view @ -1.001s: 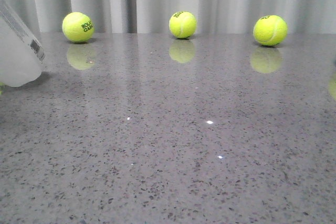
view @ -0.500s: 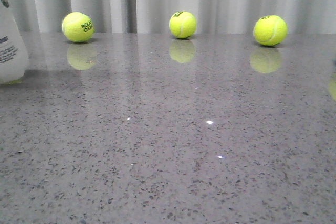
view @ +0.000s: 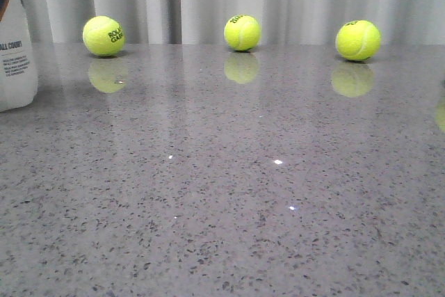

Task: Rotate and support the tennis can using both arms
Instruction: 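Set the can upright on the table beside a tennis ball with the left gripper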

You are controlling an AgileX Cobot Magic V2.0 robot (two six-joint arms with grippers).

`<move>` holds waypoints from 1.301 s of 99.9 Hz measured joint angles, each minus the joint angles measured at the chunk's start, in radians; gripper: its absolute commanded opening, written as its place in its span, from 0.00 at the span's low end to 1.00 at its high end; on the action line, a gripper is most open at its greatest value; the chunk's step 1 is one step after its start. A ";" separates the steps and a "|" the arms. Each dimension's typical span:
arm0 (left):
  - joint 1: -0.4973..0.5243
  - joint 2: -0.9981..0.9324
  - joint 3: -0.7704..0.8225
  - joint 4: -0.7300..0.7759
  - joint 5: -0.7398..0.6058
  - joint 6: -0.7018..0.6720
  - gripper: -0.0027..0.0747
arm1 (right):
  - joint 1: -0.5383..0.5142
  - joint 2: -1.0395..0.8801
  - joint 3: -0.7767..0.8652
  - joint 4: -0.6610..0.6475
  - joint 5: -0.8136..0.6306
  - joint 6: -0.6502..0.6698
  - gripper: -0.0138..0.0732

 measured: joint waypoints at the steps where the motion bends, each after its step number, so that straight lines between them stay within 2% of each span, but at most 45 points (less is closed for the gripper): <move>1: 0.000 0.000 0.000 0.003 0.000 0.000 0.55 | 0.000 0.000 0.000 0.000 0.000 0.000 0.08; 38: 0.000 -0.068 0.000 0.021 0.000 -0.012 0.55 | 0.000 0.000 0.000 0.000 0.000 0.000 0.08; 62: 0.000 -0.183 0.000 0.023 0.004 -0.103 0.55 | 0.000 0.000 0.000 0.000 0.000 0.000 0.08; 80: 0.000 -0.301 0.039 0.014 -0.066 -0.138 0.55 | 0.000 0.000 0.000 0.000 0.000 0.000 0.08; 94: 0.000 -0.415 0.172 0.014 -0.184 -0.179 0.55 | 0.000 0.000 0.000 0.000 0.000 0.000 0.08; 130: 0.000 -0.763 0.715 -0.071 -0.576 -0.231 0.55 | 0.000 0.000 0.000 0.000 0.000 0.000 0.08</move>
